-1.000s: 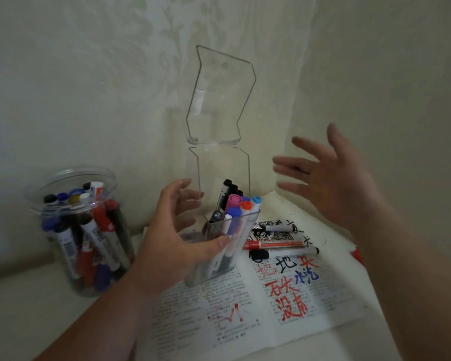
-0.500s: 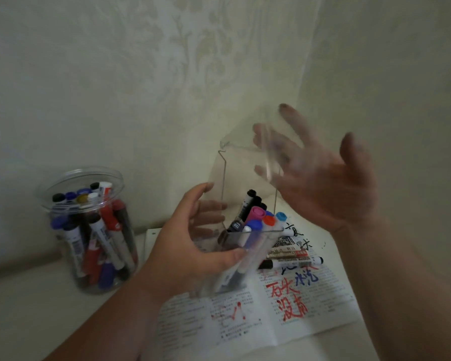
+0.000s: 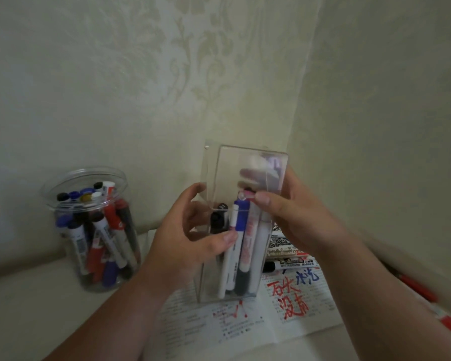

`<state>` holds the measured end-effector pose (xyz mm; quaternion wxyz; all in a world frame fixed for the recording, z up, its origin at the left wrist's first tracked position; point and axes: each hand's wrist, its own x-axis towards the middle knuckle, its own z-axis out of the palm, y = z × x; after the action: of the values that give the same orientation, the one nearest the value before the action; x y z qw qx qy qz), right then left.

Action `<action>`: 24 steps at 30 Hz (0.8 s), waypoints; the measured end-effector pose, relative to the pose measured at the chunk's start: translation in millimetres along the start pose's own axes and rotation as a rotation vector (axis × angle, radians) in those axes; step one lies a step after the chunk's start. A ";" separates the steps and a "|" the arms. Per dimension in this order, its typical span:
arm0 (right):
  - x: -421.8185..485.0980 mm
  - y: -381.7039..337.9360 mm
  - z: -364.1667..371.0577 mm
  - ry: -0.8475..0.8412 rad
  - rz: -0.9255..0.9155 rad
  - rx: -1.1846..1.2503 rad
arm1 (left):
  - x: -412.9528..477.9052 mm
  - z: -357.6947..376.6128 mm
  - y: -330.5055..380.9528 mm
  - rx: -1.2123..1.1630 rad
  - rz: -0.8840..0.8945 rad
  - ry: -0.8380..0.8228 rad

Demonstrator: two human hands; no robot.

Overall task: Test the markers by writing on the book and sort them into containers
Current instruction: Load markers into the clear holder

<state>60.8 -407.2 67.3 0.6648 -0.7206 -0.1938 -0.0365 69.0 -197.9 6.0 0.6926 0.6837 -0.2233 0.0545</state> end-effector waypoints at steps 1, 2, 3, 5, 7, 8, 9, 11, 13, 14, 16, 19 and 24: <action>-2.6 -0.4 2.1 -0.051 0.012 -0.011 | -0.5 -1.2 3.8 0.006 0.021 0.025; -4.6 -2.1 4.3 -0.089 0.017 -0.028 | -1.4 -3.3 8.8 0.007 0.043 0.041; -5.4 -4.9 7.2 -0.108 0.015 -0.053 | -2.7 -5.7 15.5 -0.004 0.065 0.052; -4.2 -15.0 16.8 -0.137 -0.006 -0.088 | -7.2 -13.8 32.5 -0.035 0.103 0.068; -1.0 -31.2 30.9 -0.169 -0.044 -0.095 | -14.0 -27.1 51.2 -0.052 0.151 0.120; 1.6 -40.1 39.8 -0.185 -0.060 -0.105 | -18.3 -35.9 60.6 -0.050 0.187 0.162; 4.2 -48.7 50.6 -0.208 -0.073 -0.121 | -22.8 -45.3 70.7 -0.042 0.226 0.206; 9.5 -62.4 78.7 -0.275 -0.102 -0.172 | -34.7 -66.6 93.1 -0.015 0.308 0.303; 15.7 -73.2 114.8 -0.315 -0.132 -0.173 | -48.0 -92.4 117.5 -0.002 0.357 0.396; 19.9 -78.7 133.9 -0.314 -0.143 -0.149 | -56.0 -106.5 131.3 0.009 0.365 0.437; 29.6 -94.3 175.5 -0.300 -0.176 -0.093 | -76.4 -138.3 154.6 0.043 0.384 0.532; 55.4 -124.7 245.3 -0.296 -0.230 -0.020 | -121.1 -182.2 174.4 0.128 0.356 0.845; 105.8 -175.2 366.0 -0.322 -0.274 0.207 | -199.3 -220.4 169.7 0.242 0.189 0.954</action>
<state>25.9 -19.8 223.9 0.6843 -0.6121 -0.3962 0.0091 -122.1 72.1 93.8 0.6254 0.6348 0.0650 0.4491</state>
